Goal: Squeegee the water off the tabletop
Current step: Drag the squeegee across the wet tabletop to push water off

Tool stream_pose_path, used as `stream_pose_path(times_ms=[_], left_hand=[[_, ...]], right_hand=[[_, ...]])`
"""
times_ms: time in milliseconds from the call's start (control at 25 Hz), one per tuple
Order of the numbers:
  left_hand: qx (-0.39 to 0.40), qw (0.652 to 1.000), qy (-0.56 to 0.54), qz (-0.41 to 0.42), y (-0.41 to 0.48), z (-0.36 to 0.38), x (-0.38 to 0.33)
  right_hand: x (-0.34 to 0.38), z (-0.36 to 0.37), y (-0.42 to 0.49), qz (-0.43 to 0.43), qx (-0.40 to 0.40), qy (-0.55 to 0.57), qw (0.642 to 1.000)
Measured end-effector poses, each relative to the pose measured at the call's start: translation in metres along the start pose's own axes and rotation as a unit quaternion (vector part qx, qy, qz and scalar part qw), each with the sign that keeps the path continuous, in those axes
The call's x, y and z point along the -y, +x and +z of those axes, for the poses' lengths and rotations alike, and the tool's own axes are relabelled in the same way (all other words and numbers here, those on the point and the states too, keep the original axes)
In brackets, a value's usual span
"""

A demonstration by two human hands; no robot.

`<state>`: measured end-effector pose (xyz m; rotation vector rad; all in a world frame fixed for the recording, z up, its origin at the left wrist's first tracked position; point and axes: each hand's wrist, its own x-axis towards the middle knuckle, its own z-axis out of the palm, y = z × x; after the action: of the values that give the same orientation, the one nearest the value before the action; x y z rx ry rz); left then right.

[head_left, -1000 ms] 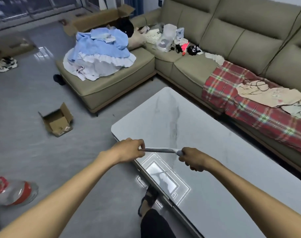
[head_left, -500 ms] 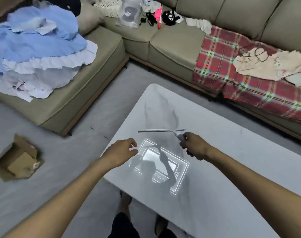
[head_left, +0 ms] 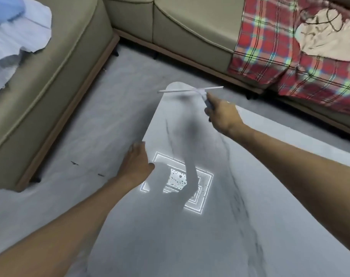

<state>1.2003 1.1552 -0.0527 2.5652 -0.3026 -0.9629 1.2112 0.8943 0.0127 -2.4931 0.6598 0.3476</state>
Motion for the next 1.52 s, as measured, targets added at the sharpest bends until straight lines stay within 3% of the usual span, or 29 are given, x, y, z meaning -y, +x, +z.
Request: stream_pose_path(times_ms=[160, 320, 560, 760, 920, 1120, 1360, 1520], left_hand=[[0.012, 0.999, 0.04, 0.031, 0.031, 0.027, 0.002], [0.008, 0.998, 0.056, 0.034, 0.043, 0.034, 0.007], [0.043, 0.998, 0.04, 0.022, 0.047, 0.032, 0.001], [0.075, 0.997, 0.013, 0.019, 0.048, 0.021, 0.0], [0.093, 0.995, 0.017, 0.009, 0.047, 0.02, -0.004], [0.103, 0.995, 0.002, 0.001, 0.048, 0.017, -0.001], [0.114, 0.993, -0.008, -0.007, 0.047, 0.014, -0.002], [0.11, 0.994, -0.001, -0.007, 0.042, 0.011, -0.005]], right_hand=[[0.01, 0.023, 0.067, 0.004, 0.01, -0.004, 1.0], [0.01, 0.029, 0.071, 0.002, 0.006, -0.04, 0.999], [-0.031, 0.033, -0.02, -0.009, 0.039, -0.079, 0.996], [-0.045, 0.003, -0.084, 0.043, 0.116, -0.099, 0.987], [-0.039, -0.02, -0.032, 0.04, 0.028, -0.053, 0.997], [-0.035, -0.007, 0.045, 0.163, -0.001, 0.033, 0.986], [-0.035, 0.023, -0.04, 0.107, 0.043, -0.075, 0.991], [-0.036, 0.012, -0.101, 0.121, 0.137, -0.075, 0.98]])
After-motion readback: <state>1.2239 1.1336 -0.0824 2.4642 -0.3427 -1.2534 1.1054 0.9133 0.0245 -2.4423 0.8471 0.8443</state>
